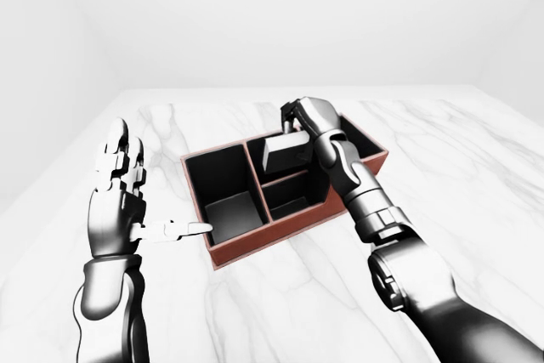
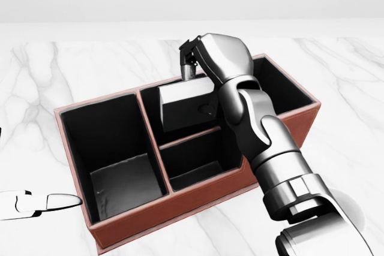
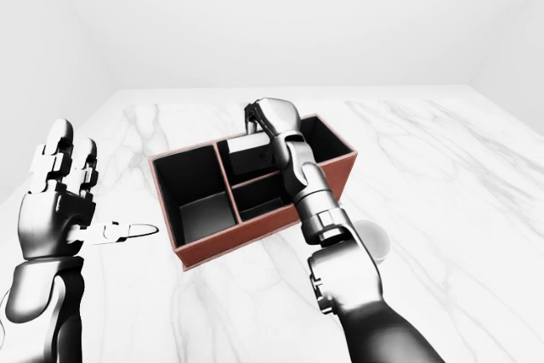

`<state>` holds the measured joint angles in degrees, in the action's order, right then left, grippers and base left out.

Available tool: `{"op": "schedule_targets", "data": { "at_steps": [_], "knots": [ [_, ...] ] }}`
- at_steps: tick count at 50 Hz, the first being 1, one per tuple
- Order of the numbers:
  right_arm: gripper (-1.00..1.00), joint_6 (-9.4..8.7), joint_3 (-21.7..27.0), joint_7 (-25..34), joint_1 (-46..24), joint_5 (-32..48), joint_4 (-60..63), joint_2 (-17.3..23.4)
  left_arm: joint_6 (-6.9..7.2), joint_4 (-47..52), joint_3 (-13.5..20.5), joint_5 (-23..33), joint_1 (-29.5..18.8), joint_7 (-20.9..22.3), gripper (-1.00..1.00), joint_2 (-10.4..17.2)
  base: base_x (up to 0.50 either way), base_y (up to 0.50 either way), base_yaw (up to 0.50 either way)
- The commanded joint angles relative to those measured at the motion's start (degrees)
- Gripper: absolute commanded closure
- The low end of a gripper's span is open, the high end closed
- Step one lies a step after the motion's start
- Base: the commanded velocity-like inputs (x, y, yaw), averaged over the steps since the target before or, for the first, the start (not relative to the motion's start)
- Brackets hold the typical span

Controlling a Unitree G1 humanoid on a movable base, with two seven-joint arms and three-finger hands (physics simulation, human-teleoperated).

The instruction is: Pick up the book and place it in the front compartment of the caddy.

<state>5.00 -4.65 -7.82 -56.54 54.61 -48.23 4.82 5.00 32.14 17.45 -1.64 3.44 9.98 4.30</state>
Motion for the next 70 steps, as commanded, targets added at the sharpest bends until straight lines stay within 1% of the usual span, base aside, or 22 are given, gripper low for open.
{"op": "schedule_targets", "data": {
  "at_steps": [1,19,29,35,55,70],
  "knots": [
    [1.0,0.0,0.99,-2.73,-1.67,-0.16,-1.17,-0.44,0.0,0.92,0.08,-0.11,-0.01,-0.07,-1.0,0.08,0.0,0.0,0.0],
    [1.0,0.0,0.49,-5.98,-3.58,0.09,-5.66,-1.14,0.0,2.05,0.37,-0.24,-0.04,0.09,-1.0,0.04,0.0,0.0,0.0],
    [1.0,0.0,0.13,-8.64,-4.26,0.58,-9.0,-1.6,0.0,0.96,0.47,-0.39,-0.03,0.2,-1.0,0.03,0.0,0.0,0.0],
    [1.0,0.0,0.06,-9.26,-4.57,0.65,-9.71,-1.93,0.0,0.87,0.46,-0.37,0.12,0.24,-1.0,0.01,0.0,0.0,0.0],
    [1.0,0.0,-0.28,-14.19,-6.21,1.1,-15.3,-2.16,0.0,0.96,0.52,-0.53,-0.12,0.18,-1.0,0.15,0.0,0.0,0.0],
    [1.0,0.0,-0.53,-16.27,-6.67,1.72,-17.64,-2.6,0.0,0.88,0.64,-0.63,-0.01,0.3,-1.0,0.11,0.0,0.0,0.0]
  ]
}}
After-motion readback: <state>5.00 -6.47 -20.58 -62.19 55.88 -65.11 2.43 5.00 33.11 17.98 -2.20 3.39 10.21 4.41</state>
